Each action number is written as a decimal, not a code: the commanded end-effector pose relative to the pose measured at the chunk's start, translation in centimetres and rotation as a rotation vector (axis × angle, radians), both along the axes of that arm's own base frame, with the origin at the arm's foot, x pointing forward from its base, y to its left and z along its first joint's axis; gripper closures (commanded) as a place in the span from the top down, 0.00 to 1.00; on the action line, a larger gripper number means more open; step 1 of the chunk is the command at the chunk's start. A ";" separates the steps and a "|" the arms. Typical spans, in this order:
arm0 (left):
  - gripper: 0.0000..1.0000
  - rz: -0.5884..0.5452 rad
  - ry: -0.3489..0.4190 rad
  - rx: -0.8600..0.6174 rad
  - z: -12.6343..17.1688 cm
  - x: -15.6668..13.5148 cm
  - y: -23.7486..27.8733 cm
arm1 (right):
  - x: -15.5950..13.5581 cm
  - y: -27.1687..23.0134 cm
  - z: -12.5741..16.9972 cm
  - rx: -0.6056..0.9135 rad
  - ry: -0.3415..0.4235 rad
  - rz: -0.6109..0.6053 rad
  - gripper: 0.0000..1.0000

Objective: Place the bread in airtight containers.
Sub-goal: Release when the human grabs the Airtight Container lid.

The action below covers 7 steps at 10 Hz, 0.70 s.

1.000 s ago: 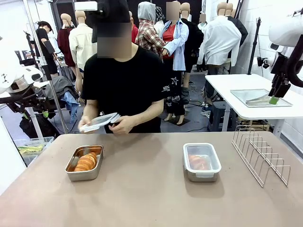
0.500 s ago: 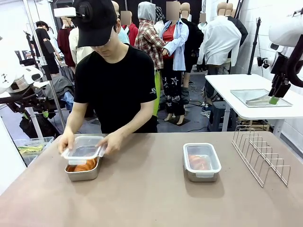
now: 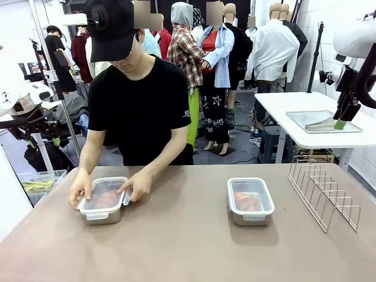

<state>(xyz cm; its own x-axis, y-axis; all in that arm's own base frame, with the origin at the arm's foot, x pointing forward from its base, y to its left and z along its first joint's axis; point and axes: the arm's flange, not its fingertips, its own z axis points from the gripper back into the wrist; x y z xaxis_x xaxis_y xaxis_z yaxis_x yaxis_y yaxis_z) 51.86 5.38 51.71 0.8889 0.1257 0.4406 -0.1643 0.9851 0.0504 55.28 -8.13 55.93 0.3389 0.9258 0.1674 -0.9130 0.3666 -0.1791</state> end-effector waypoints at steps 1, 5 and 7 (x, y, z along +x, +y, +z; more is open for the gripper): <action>0.75 0.001 -0.004 0.001 0.2 0.0 0.0 | 0.4 0.3 0.1 0.007 0.008 -0.018 0.61; 0.75 0.001 -0.004 0.001 0.2 0.0 0.0 | 0.4 0.3 0.1 0.007 0.008 -0.018 0.61; 0.75 0.001 -0.004 0.001 0.2 0.0 0.0 | 0.4 0.3 0.1 0.007 0.008 -0.018 0.61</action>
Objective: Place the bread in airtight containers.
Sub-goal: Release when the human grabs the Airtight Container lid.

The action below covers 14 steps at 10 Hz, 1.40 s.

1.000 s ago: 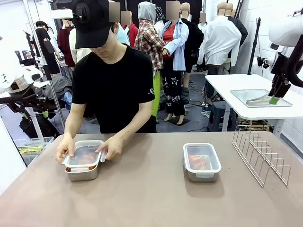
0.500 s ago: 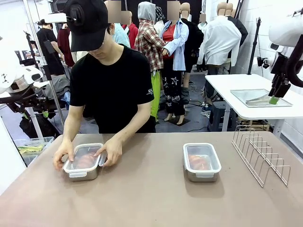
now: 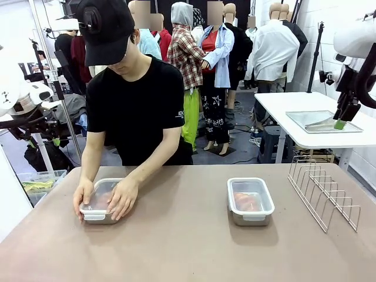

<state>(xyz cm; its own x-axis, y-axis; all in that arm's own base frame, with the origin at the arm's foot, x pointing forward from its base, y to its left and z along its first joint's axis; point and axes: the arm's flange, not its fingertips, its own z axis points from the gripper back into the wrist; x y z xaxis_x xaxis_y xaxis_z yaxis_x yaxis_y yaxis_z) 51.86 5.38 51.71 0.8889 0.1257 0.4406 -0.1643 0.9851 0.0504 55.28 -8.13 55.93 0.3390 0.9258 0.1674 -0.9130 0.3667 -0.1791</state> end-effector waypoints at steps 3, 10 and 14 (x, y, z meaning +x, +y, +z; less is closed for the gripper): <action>0.75 0.001 -0.004 0.001 0.2 0.0 0.0 | 0.4 0.3 0.1 0.007 0.008 -0.018 0.61; 0.75 0.001 -0.004 0.001 0.2 0.0 0.0 | 0.4 0.3 0.1 0.007 0.008 -0.018 0.61; 0.75 0.001 -0.004 0.001 0.2 0.0 0.0 | 0.4 0.3 0.1 0.007 0.008 -0.018 0.61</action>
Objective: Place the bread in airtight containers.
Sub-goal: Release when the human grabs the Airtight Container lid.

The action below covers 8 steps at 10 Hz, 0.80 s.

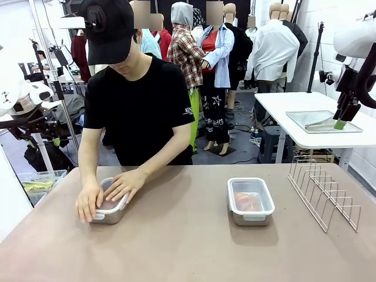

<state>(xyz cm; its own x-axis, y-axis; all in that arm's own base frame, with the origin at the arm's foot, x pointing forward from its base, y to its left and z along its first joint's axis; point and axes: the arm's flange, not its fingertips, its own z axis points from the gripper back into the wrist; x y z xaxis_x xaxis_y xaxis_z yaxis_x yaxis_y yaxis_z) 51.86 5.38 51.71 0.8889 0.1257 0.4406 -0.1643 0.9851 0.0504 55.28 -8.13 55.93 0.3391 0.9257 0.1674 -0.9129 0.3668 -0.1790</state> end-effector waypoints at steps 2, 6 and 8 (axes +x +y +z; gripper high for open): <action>0.75 0.001 -0.004 0.001 0.2 0.0 0.0 | 0.4 0.3 0.1 0.007 0.008 -0.018 0.61; 0.75 0.001 -0.004 0.001 0.2 0.0 0.0 | 0.4 0.3 0.1 0.007 0.008 -0.018 0.61; 0.75 0.001 -0.004 0.001 0.2 0.0 0.0 | 0.4 0.3 0.1 0.007 0.008 -0.018 0.61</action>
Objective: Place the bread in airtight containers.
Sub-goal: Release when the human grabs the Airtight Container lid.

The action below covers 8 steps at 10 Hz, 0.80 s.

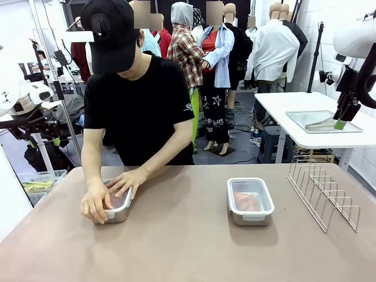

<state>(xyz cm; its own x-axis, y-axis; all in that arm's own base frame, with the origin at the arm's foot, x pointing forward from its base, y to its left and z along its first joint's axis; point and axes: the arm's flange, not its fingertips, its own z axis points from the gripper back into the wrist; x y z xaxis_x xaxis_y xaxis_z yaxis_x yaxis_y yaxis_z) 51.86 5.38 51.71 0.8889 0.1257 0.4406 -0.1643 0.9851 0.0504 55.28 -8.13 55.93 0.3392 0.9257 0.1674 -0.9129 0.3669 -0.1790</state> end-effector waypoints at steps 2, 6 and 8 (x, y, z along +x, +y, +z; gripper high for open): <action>0.75 0.001 -0.004 0.001 0.2 0.0 0.0 | 0.4 0.3 0.1 0.007 0.008 -0.018 0.61; 0.75 0.001 -0.004 0.001 0.2 0.0 0.0 | 0.4 0.3 0.1 0.007 0.008 -0.018 0.61; 0.75 0.001 -0.004 0.001 0.2 0.0 0.0 | 0.4 0.3 0.1 0.007 0.008 -0.018 0.61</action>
